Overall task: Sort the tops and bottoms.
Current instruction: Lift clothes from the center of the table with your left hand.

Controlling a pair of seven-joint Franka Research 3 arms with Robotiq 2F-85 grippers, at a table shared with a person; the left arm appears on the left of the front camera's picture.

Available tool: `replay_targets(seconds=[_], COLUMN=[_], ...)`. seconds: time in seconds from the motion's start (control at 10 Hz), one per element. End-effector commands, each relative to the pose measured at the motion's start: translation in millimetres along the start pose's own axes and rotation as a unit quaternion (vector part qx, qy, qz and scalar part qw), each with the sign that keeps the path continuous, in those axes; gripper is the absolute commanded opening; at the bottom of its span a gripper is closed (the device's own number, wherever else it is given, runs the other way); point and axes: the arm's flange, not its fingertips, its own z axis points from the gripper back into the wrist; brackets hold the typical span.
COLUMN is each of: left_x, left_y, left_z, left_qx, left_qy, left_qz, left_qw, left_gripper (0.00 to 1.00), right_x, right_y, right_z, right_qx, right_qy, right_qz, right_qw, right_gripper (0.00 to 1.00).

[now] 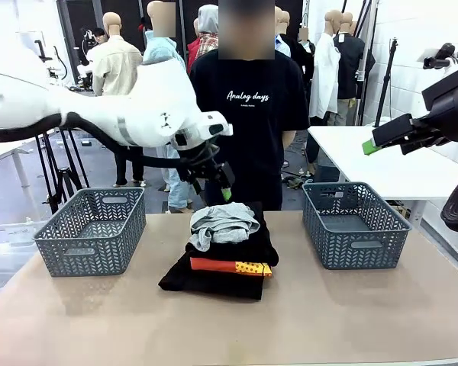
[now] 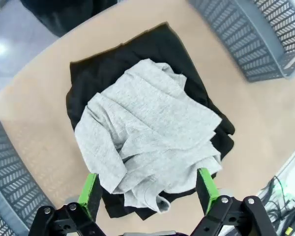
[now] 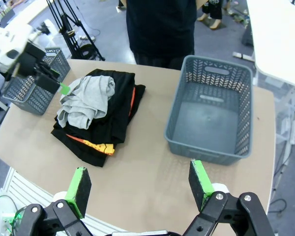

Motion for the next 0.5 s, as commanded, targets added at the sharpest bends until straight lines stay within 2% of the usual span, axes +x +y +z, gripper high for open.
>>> replay_targets(seconds=[0.0, 0.2, 0.4], left_x=[26.9, 34.9, 44.4], left_y=[-10.3, -8.8, -5.0], left_z=[-11.8, -23.9, -36.0], left_qx=[0.019, 0.025, 0.015], left_qy=[0.041, 0.073, 0.071], left_qz=[0.017, 0.050, 0.087], left_qw=[0.999, 0.996, 0.994], left_gripper=[1.00, 1.00, 1.00], right_x=[0.0, 0.0, 0.0], right_y=[-0.8, -0.8, -0.8], right_z=[-0.5, -0.5, -0.5], right_qx=[0.005, 0.005, 0.005], right_qy=[0.003, 0.003, 0.003], right_qz=[0.000, 0.000, 0.000], right_qw=[1.000, 1.000, 1.000], right_gripper=[1.00, 1.00, 1.00])
